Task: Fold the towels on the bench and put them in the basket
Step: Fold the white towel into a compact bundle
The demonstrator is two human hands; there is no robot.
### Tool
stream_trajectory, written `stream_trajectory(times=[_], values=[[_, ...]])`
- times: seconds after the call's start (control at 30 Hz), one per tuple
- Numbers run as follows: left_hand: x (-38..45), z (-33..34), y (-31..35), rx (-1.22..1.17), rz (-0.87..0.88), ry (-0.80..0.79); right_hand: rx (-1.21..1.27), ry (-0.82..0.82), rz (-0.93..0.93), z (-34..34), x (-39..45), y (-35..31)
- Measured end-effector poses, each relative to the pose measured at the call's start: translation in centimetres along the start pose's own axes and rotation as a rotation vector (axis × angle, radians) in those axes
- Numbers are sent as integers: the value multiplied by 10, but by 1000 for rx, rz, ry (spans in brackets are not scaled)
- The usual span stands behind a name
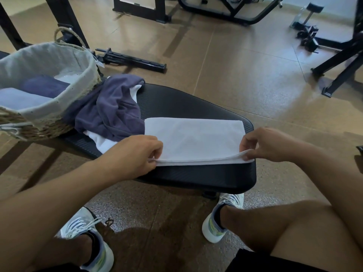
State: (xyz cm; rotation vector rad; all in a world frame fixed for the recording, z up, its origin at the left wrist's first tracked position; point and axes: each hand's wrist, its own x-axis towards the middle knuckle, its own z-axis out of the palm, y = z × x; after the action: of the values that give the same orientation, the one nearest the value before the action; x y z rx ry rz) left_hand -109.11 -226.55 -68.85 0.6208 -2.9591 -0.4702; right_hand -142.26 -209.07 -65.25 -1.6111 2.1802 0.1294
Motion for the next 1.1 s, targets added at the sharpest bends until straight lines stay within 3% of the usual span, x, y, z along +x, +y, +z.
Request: stream_trajectory(times=[0.1,0.2,0.27,0.3,0.37,0.43,0.5,0.87,1.1], values=[[8,-16,-2,45,37,173,5,97,4,0,3,-2],[12,-37,-4,82,93,450,164,427,27,-9,-3,-1],[10,-36,-3,136,146,493,130,578,-5,-11,-9,-3],[8,-29,-1,164,183,455,91,572,-20,-8,-10,-3],[3,-9,1,184,238,322,-6,403,-44,4,-9,-4],[-2,9,-1,160,237,204,-151,190,-60,18,-6,-3],[-5,16,-4,111,198,151,-212,116,-71,21,-5,-2],[-8,16,-12,39,119,59,-175,145,-117,26,-17,5],[-6,27,0,190,101,127,-395,281,-171,47,-12,-2]])
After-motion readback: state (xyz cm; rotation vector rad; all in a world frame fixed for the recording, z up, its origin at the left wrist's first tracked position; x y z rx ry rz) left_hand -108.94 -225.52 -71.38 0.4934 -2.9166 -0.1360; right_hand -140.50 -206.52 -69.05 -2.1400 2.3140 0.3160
